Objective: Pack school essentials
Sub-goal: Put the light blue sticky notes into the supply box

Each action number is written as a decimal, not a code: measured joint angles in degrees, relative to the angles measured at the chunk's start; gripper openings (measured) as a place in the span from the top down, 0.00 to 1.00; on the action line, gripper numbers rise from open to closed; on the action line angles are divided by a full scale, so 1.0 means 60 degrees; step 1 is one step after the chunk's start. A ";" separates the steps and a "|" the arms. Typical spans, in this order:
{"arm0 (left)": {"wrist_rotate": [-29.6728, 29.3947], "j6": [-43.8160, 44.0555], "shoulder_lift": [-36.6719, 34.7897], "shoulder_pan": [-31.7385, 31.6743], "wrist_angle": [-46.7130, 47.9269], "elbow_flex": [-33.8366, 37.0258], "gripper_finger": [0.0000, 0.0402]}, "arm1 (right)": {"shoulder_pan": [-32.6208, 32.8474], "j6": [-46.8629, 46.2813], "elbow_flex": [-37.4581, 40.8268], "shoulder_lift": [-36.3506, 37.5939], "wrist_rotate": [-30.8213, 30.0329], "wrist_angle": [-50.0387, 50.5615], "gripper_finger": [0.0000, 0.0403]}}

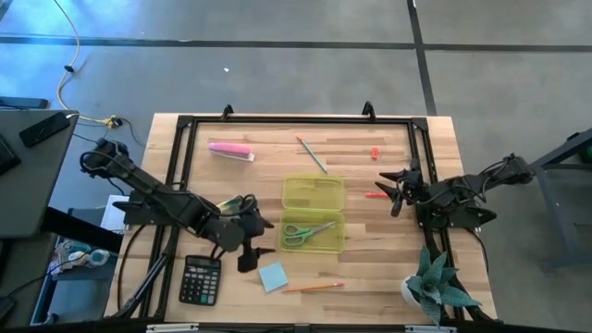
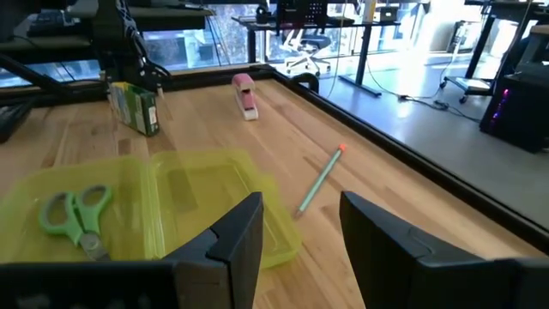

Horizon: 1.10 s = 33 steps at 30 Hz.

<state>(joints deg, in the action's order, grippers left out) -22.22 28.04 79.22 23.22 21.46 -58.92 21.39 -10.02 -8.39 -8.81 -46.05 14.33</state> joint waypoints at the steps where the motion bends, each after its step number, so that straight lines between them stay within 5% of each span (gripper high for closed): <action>1: 0.0029 0.0084 0.0037 0.0061 -0.0016 -0.0039 0.22 | 0.0000 0.0000 0.0063 0.0086 0.0001 0.0004 0.64; 22: -0.0090 0.1803 0.0302 0.0972 0.0167 -0.0060 0.22 | -0.0004 -0.0028 0.0486 0.0297 -0.0310 0.0076 0.64; 33: -0.0297 0.1450 0.0302 0.0965 0.0271 -0.0677 0.22 | -0.0004 -0.0069 0.0486 0.0293 -0.0083 0.0084 0.64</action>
<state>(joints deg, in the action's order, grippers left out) -24.00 36.74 81.03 29.01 23.08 -62.98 21.37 -10.44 -5.48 -7.05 -46.54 14.83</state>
